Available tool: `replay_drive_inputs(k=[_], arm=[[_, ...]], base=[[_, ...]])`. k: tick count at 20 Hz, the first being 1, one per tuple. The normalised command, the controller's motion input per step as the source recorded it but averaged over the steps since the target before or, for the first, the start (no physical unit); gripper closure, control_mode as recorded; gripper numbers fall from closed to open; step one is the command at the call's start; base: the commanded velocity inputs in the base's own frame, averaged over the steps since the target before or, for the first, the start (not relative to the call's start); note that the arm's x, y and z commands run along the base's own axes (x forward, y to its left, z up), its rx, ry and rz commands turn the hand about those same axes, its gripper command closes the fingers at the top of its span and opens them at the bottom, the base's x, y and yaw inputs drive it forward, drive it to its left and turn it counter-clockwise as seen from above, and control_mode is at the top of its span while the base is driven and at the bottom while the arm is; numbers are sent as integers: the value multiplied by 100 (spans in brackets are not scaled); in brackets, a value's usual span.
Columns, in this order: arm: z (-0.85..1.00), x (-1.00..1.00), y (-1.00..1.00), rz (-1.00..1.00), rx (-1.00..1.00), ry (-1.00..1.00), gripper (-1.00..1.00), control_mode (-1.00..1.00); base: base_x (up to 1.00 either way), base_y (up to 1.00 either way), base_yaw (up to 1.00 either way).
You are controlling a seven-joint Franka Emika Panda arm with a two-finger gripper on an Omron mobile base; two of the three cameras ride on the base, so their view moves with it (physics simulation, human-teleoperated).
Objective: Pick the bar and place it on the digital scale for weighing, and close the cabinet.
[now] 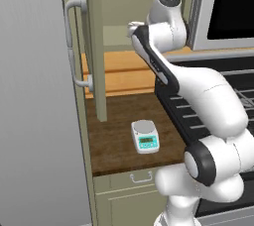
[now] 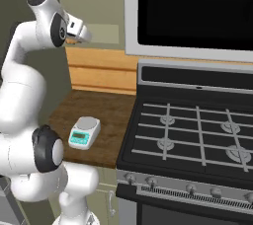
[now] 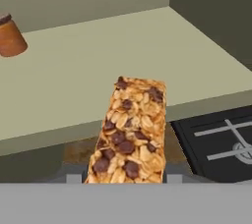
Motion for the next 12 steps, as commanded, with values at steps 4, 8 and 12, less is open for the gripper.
replay_drive_inputs(k=[4, 8, 12], arm=[[0, -100, -51, 10, 0, -4, 100, -100], [0, -100, -53, 18, 0, -4, 100, -100], [-8, -100, -47, 24, 0, -1, 100, -100]], base=[[0, 0, 0], [0, 0, 0], [0, 0, 0]])
